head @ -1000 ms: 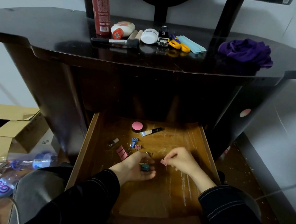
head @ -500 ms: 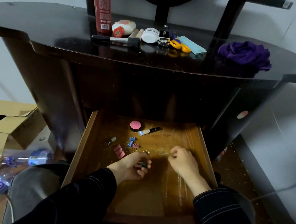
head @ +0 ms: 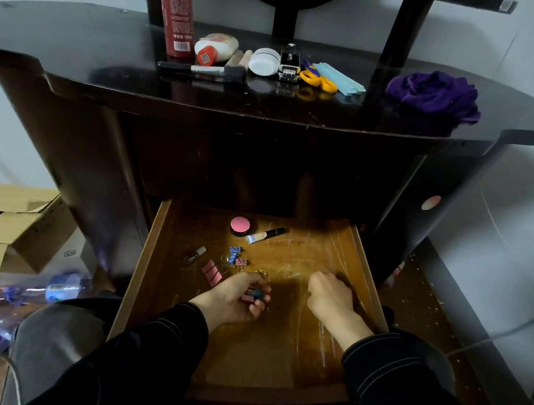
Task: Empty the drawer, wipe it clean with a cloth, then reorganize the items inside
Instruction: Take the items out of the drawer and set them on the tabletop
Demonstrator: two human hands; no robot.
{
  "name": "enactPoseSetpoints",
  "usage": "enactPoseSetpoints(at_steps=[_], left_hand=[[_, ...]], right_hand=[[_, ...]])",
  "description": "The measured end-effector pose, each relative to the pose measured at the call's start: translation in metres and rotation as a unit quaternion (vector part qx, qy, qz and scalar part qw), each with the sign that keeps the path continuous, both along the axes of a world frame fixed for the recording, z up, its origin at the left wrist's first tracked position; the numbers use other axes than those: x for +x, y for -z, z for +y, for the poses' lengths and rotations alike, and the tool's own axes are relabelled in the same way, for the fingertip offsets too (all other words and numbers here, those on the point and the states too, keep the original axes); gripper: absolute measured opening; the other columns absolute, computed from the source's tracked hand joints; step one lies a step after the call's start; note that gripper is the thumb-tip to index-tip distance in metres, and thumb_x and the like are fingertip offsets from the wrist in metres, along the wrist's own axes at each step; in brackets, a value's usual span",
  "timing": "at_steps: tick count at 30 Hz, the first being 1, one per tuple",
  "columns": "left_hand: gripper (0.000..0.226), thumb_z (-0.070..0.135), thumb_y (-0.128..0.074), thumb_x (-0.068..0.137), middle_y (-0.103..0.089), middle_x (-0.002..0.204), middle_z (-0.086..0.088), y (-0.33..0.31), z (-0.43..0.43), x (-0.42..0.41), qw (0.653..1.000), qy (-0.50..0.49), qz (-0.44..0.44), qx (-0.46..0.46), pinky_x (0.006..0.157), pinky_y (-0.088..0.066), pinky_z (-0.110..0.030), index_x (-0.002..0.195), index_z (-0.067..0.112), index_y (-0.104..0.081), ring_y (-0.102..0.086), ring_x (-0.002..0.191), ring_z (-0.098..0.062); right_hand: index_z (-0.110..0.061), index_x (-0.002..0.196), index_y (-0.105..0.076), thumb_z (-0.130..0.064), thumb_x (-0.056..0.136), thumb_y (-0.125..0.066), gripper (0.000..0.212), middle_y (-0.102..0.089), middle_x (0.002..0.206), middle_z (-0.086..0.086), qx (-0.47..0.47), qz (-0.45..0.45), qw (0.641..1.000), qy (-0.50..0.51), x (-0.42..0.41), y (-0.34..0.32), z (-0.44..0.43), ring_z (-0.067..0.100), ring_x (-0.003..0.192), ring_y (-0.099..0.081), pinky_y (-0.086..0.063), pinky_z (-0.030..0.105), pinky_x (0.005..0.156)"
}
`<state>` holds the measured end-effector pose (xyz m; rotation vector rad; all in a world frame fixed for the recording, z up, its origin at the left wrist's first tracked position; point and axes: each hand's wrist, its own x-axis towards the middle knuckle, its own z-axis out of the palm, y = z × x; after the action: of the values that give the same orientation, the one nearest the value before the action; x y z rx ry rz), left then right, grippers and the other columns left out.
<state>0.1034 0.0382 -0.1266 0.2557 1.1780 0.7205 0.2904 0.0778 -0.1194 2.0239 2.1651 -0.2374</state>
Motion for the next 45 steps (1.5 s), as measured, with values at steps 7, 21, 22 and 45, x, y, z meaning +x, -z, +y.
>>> enactPoseSetpoints(at_steps=[7, 21, 22, 45], left_hand=[[0.015, 0.016, -0.054, 0.096, -0.058, 0.073, -0.010, -0.001, 0.000, 0.000, 1.000, 0.000, 0.000, 0.002, 0.038, -0.036, -0.019, 0.091, 0.003, -0.060, -0.046, 0.053, -0.014], [0.020, 0.019, -0.060, 0.094, -0.056, 0.096, -0.019, -0.003, 0.000, 0.003, 0.999, -0.049, 0.003, -0.020, 0.053, -0.052, -0.030, 0.097, 0.000, -0.063, -0.057, 0.073, -0.026], [0.023, 0.023, -0.061, 0.094, -0.055, 0.100, -0.019, -0.003, -0.001, 0.003, 0.998, -0.062, -0.003, -0.025, 0.059, -0.054, -0.033, 0.099, 0.000, -0.061, -0.058, 0.077, -0.027], [0.024, 0.023, -0.053, 0.102, -0.055, 0.067, -0.002, -0.011, -0.004, 0.000, 0.996, 0.078, -0.011, 0.045, 0.030, -0.018, -0.013, 0.088, 0.007, -0.062, -0.028, 0.038, -0.002]], right_hand=[[-0.013, 0.145, -0.039, -0.007, 0.096, -0.058, 0.053, -0.041, 0.143, 0.018, -0.024, -0.062, 0.998, 0.023, -0.001, 0.009, 0.006, 0.033, 0.113, -0.061, -0.056, 0.040, 0.087], [-0.025, 0.089, -0.066, -0.020, 0.096, -0.064, 0.008, -0.069, 0.079, -0.003, -0.058, 0.329, 0.942, -0.036, -0.014, 0.003, -0.002, 0.011, 0.060, -0.067, -0.055, 0.021, 0.052], [-0.025, 0.089, -0.066, -0.020, 0.095, -0.065, 0.008, -0.069, 0.080, -0.003, -0.053, 0.371, 0.927, -0.030, -0.016, 0.000, -0.003, 0.009, 0.059, -0.066, -0.053, 0.020, 0.052], [-0.017, 0.116, -0.063, -0.008, 0.097, -0.055, 0.022, -0.067, 0.112, 0.006, -0.048, -0.068, 0.996, 0.009, 0.002, -0.009, -0.013, 0.025, 0.098, -0.067, -0.050, 0.033, 0.070]])
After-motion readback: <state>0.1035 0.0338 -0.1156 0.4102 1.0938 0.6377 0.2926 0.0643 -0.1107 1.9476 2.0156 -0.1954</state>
